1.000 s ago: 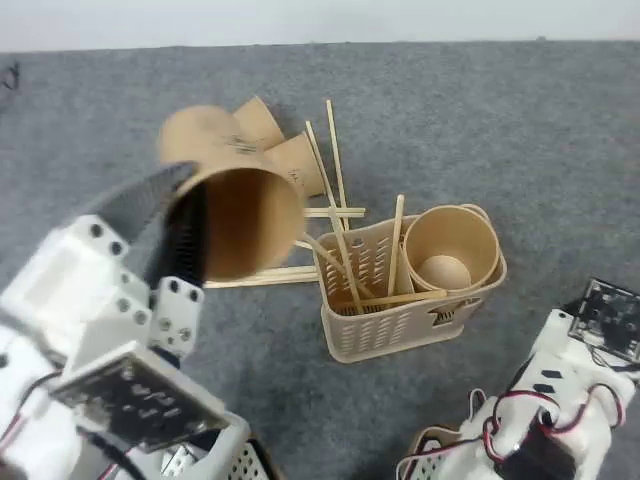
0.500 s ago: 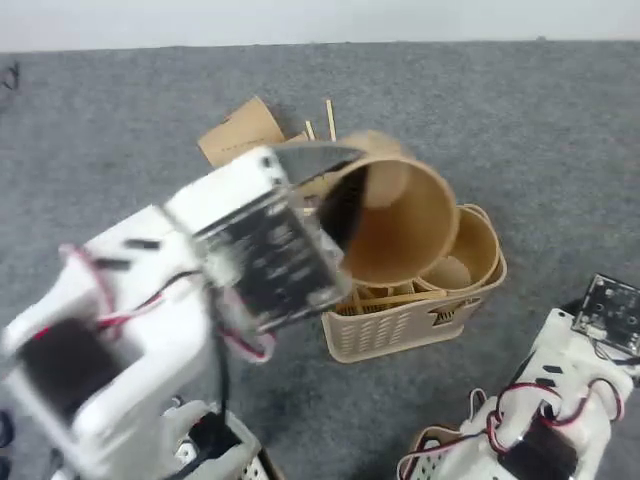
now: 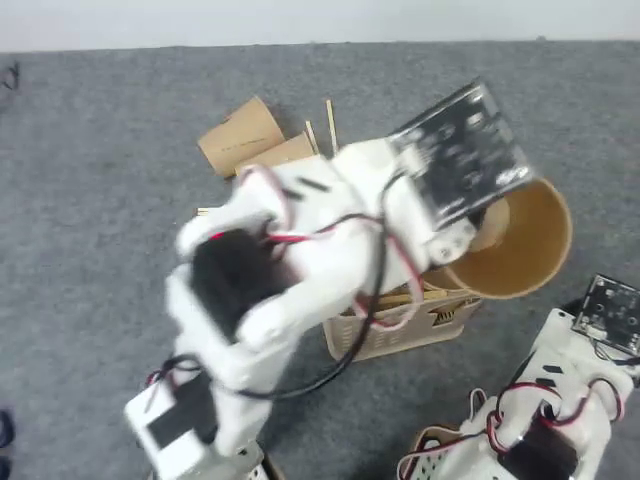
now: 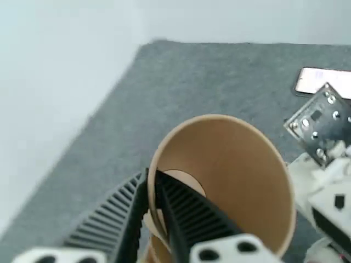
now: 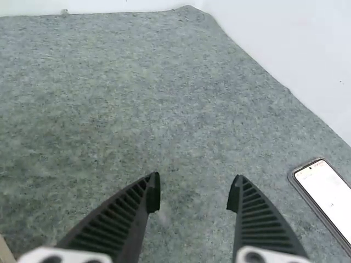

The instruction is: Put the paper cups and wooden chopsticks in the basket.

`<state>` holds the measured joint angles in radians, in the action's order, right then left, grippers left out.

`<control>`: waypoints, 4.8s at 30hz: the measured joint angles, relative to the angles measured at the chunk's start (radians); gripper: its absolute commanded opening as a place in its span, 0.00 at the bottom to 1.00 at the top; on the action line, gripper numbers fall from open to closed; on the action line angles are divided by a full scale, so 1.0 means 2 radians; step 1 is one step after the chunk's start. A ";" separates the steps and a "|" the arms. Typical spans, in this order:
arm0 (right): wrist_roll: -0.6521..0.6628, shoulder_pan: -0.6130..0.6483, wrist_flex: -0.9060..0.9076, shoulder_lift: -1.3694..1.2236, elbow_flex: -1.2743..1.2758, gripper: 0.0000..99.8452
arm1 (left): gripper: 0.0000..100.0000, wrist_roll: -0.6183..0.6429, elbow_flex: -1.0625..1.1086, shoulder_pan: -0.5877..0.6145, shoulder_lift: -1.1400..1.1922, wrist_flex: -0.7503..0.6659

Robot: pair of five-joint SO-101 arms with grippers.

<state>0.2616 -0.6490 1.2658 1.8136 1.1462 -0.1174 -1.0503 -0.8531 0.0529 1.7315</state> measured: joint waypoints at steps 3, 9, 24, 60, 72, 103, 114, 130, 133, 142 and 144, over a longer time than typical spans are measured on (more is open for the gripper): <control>0.000 0.000 0.000 0.000 0.000 0.21 | 0.01 0.031 -0.001 0.007 0.022 0.002; 0.000 0.000 0.000 0.000 0.000 0.21 | 0.01 0.056 0.050 0.029 0.023 0.002; 0.000 0.000 0.000 0.000 0.000 0.21 | 0.01 0.100 0.170 0.061 0.041 0.002; 0.007 0.087 -0.032 -0.001 -0.016 0.21 | 0.27 -0.058 0.123 0.450 -0.133 -0.036; 0.020 0.190 -0.004 -0.001 -0.011 0.21 | 0.27 -0.202 0.414 0.522 -0.003 -0.273; 0.023 0.194 -0.018 -0.001 0.031 0.21 | 0.27 -0.282 -0.233 0.442 0.681 -0.420; 0.023 0.194 -0.018 -0.001 0.031 0.21 | 0.27 -0.365 -0.239 0.478 0.654 -0.262; 0.023 0.194 -0.018 -0.001 0.031 0.21 | 0.27 -0.413 -0.291 0.621 0.572 -0.056; 0.023 0.194 -0.018 -0.001 0.031 0.21 | 0.27 -0.424 -0.291 0.640 0.565 -0.048; 0.023 0.194 -0.018 -0.001 0.031 0.21 | 0.27 -0.425 -0.292 0.684 0.539 -0.084; 0.023 0.194 -0.018 -0.001 0.031 0.21 | 0.27 -0.425 -0.293 0.686 0.523 -0.086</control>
<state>0.3076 -0.2608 1.2290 1.8121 1.2091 -0.9674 -1.6364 0.5186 1.0994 1.5597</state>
